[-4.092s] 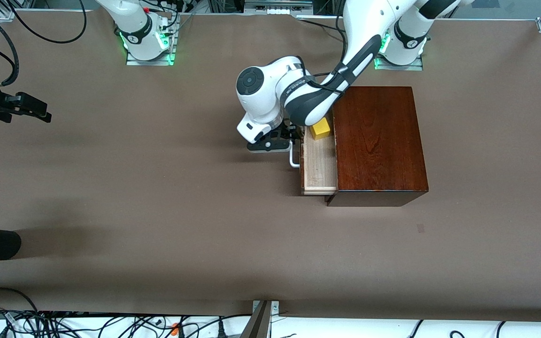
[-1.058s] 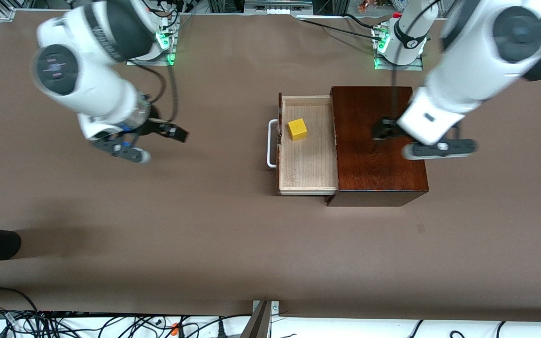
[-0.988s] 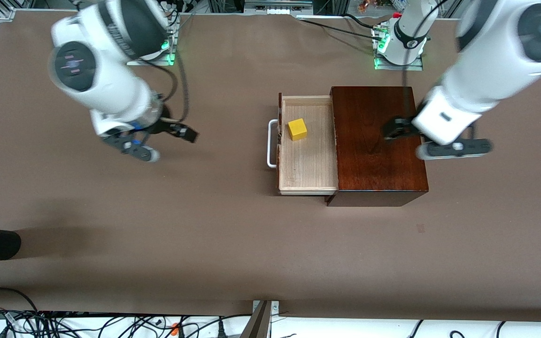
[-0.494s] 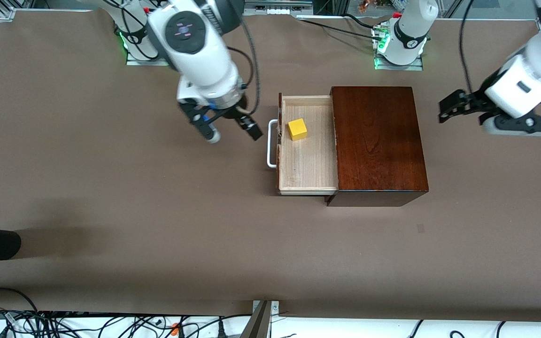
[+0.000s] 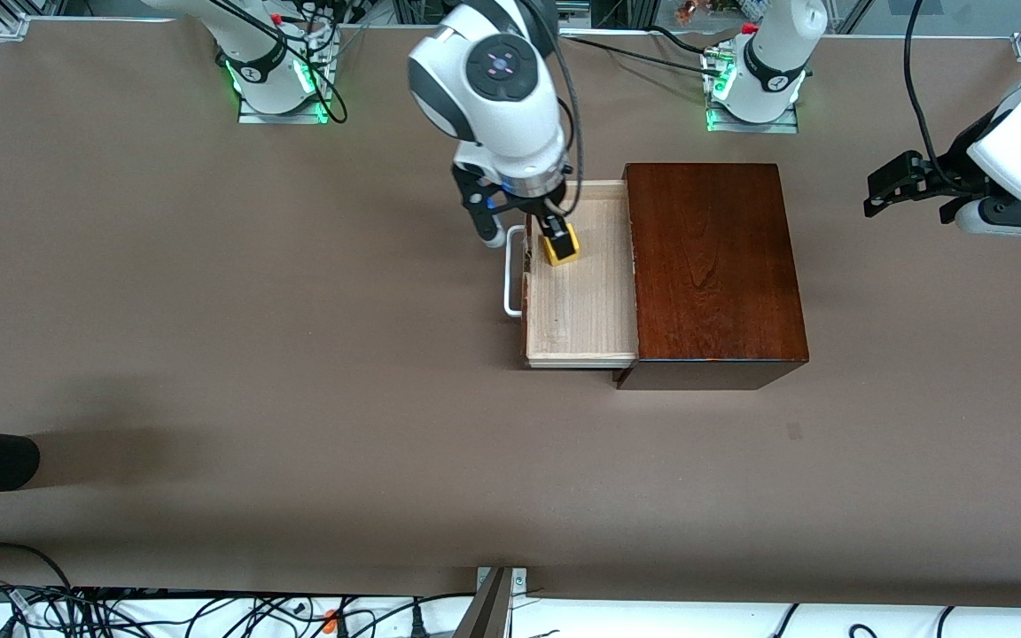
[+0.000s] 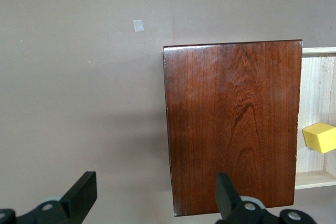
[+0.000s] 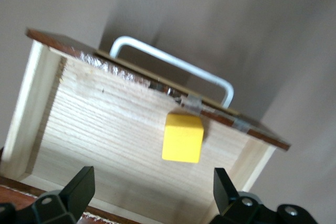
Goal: Open drawer, take yellow block, close drawer
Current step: 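Lower the right gripper onto the yellow cube in the drawer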
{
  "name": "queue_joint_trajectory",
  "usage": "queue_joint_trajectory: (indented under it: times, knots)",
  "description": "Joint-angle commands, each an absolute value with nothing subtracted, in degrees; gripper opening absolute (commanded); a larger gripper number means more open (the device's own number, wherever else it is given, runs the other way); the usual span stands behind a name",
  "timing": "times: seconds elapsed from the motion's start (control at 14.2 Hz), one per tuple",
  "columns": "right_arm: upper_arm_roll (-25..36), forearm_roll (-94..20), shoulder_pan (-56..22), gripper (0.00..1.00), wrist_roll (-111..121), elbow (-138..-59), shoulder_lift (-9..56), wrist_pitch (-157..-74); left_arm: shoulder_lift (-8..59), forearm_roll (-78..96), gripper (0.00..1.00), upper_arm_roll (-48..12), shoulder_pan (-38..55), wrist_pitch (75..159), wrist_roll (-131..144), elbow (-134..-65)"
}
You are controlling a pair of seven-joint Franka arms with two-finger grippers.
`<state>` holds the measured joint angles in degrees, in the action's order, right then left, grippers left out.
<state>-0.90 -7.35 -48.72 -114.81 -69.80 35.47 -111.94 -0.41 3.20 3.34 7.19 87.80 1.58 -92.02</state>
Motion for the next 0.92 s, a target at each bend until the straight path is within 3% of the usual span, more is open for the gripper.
queue_joint_trajectory:
  times: [0.0,0.85]
  knots:
    - [0.1,-4.1,-51.9,1.00,-117.6,-66.1,39.7,-112.1,-1.2,2.8,1.00,1.8,6.1,88.5,1.0,-92.8]
    - [0.1,0.9,-54.9,1.00,-119.2,-66.9,45.5,-113.0,-1.3,-1.6,1.00,1.4,5.8,88.6,0.1,-92.9]
